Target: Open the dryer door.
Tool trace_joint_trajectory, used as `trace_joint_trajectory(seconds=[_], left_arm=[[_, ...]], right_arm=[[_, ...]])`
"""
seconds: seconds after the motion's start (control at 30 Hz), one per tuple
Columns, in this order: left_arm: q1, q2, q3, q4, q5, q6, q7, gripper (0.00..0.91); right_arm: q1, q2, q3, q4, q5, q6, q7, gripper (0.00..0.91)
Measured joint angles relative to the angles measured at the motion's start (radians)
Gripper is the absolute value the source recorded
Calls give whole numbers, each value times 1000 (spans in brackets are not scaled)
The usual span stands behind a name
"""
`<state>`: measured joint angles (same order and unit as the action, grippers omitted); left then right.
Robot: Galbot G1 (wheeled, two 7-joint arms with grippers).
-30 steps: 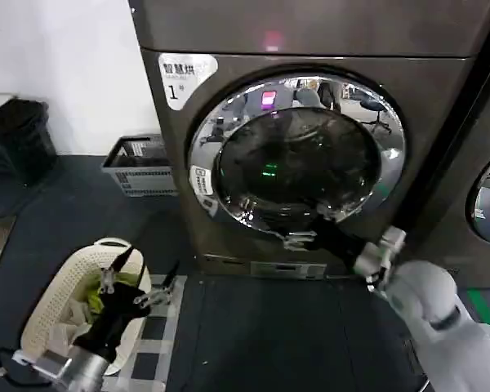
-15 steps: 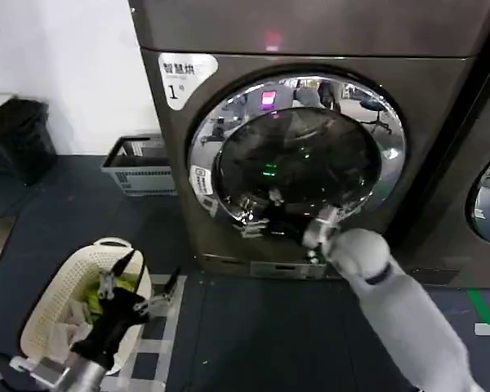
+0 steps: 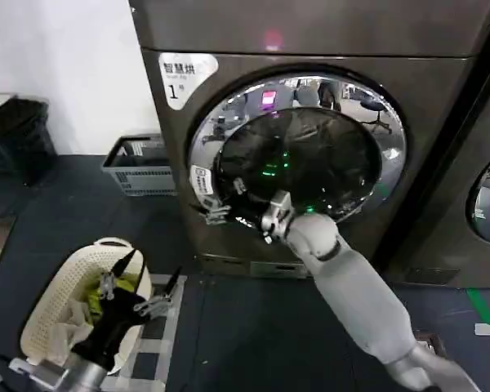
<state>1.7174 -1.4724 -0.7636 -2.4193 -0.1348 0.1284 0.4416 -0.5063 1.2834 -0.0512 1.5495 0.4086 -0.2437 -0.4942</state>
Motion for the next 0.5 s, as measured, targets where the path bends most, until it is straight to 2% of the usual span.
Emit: trace_joint_trajectory(seconds=[0.33, 0.5], left_arm=[[-24, 9, -16, 11, -12, 43, -2, 907], [-63, 28, -44, 44, -6, 58, 13, 907]], right_arm=[[-15, -29, 19, 23, 43, -26, -120, 907], [-38, -65, 39, 61, 103, -55, -210, 907]])
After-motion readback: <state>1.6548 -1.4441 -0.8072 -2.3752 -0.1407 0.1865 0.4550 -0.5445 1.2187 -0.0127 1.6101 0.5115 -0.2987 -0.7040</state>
